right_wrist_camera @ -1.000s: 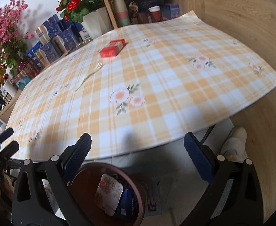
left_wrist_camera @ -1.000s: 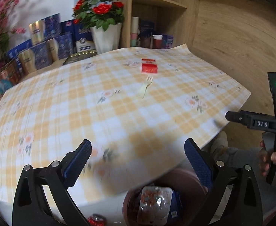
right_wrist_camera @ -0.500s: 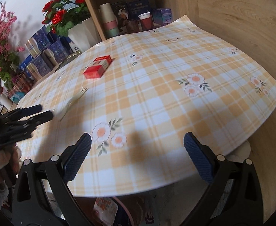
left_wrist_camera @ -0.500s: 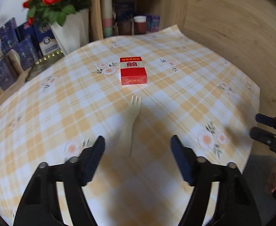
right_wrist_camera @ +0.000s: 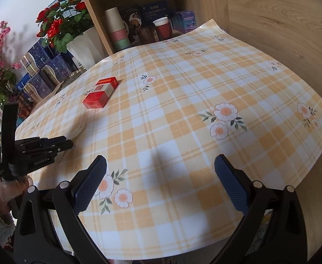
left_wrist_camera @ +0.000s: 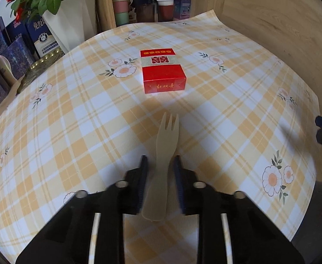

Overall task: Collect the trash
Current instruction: 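Grasp the red cigarette box with the right tool while the left tool holds the fork, then carry the fork and red box over the bin and open both tools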

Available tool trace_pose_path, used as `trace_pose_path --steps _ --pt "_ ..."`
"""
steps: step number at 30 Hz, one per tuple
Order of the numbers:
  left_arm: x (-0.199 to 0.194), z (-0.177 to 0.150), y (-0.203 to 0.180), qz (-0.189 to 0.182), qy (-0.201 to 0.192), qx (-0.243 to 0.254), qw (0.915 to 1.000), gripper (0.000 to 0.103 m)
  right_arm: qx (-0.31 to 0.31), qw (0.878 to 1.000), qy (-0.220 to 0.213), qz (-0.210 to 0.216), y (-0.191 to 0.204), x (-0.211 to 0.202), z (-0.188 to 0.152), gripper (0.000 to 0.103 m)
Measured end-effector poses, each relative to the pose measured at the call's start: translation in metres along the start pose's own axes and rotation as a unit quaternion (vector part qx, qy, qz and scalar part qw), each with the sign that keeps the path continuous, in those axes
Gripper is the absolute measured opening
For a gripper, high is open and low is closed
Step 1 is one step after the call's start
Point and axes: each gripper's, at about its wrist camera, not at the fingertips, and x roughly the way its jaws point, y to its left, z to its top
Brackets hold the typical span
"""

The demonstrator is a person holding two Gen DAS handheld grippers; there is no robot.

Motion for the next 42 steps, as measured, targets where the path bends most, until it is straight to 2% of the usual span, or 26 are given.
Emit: trace_pose_path --steps 2,4,7,11,15,18,23,27,30,32,33,36,42 --pt "-0.004 -0.005 0.002 -0.020 -0.005 -0.016 0.9996 0.012 -0.002 1.000 0.000 0.000 0.002 0.002 0.002 0.097" --pt "-0.012 -0.011 0.001 -0.018 -0.018 -0.019 0.9995 0.012 -0.007 1.000 0.004 0.001 0.005 0.005 0.005 0.097" --pt "-0.030 -0.024 0.011 -0.033 -0.040 -0.063 0.9966 0.012 -0.011 1.000 0.017 0.011 0.013 0.016 0.014 0.097" --pt "-0.058 -0.049 0.033 -0.052 -0.069 -0.155 0.9841 0.012 -0.032 0.998 0.043 0.041 0.045 0.044 0.038 0.097" --pt "-0.083 -0.074 0.050 -0.038 -0.093 -0.211 0.9723 0.012 -0.047 0.996 0.047 0.059 0.088 0.079 0.065 0.097" --pt "-0.101 -0.091 0.067 -0.022 -0.103 -0.246 0.9634 0.012 -0.074 0.995 0.050 0.048 0.128 0.115 0.085 0.097" --pt "-0.128 -0.116 0.088 0.011 -0.118 -0.274 0.9545 0.012 -0.040 0.996 0.080 0.003 0.151 0.168 0.108 0.097" --pt "-0.144 -0.134 0.096 0.032 -0.121 -0.276 0.9529 0.012 -0.046 0.994 0.083 -0.048 0.162 0.191 0.119 0.097" --pt "-0.150 -0.145 0.100 0.039 -0.121 -0.280 0.9516 0.012 -0.028 0.992 0.100 -0.074 0.160 0.202 0.123 0.096" --pt "-0.152 -0.149 0.101 0.040 -0.122 -0.283 0.9506 0.012 -0.014 0.990 0.116 -0.075 0.157 0.207 0.122 0.090" --pt "-0.153 -0.151 0.101 0.039 -0.122 -0.284 0.9503 0.012 -0.018 0.989 0.123 -0.079 0.157 0.209 0.121 0.083" --pt "-0.156 -0.154 0.099 0.035 -0.125 -0.285 0.9495 0.012 -0.069 0.987 0.124 -0.074 0.165 0.204 0.116 0.063" --pt "-0.162 -0.156 0.088 0.027 -0.128 -0.280 0.9510 0.012 -0.134 0.986 0.097 -0.031 0.171 0.163 0.095 0.063"
